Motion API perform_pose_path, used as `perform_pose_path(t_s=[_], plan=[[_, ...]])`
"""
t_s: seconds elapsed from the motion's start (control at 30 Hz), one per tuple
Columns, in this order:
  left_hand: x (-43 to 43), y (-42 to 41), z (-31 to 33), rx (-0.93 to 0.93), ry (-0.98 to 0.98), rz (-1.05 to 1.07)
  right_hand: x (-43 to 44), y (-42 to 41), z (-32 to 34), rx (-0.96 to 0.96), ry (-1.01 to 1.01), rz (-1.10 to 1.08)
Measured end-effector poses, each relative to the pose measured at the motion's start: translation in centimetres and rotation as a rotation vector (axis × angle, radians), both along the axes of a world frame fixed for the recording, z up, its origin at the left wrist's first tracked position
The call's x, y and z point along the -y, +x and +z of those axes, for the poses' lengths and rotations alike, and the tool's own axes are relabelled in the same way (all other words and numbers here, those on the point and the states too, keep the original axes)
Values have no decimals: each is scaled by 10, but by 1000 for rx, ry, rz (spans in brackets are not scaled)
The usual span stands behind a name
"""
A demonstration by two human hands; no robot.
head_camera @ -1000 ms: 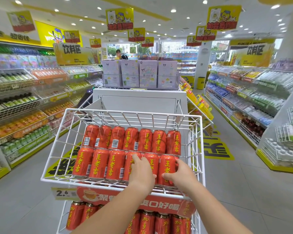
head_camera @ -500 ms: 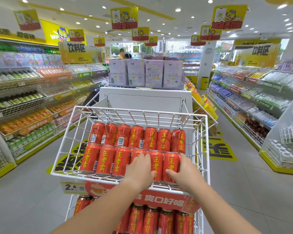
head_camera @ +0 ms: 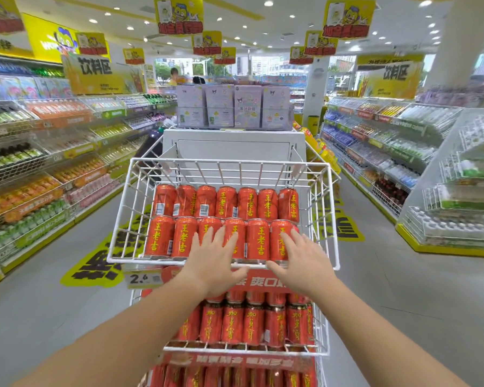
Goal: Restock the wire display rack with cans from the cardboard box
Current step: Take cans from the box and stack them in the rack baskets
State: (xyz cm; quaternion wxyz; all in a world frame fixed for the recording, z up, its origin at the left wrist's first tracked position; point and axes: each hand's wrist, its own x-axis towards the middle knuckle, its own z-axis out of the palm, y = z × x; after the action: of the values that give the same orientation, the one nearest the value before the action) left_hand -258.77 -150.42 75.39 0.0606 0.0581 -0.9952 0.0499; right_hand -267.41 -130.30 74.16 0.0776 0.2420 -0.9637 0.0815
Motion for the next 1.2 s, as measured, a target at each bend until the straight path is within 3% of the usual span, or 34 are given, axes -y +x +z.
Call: perform_pose_path(t_s=[0.3, 0.5, 0.63, 0.8, 0.93, 1.2], plan=[[46, 98, -37, -50, 56, -73, 39, 107, -25, -54, 23, -14], [82, 158, -102, -4, 80, -84, 75, 186, -95, 0, 71, -14], [101, 193, -157, -22, 214, -54, 91, 219, -153, 88, 135, 0], [117, 229, -238, 24, 274, -7, 106, 244, -237, 216, 178, 34], [134, 262, -340, 167, 279, 67, 115, 267, -342, 425, 300, 97], [133, 309, -547, 347, 353, 133, 108, 312, -549, 643, 393, 155]])
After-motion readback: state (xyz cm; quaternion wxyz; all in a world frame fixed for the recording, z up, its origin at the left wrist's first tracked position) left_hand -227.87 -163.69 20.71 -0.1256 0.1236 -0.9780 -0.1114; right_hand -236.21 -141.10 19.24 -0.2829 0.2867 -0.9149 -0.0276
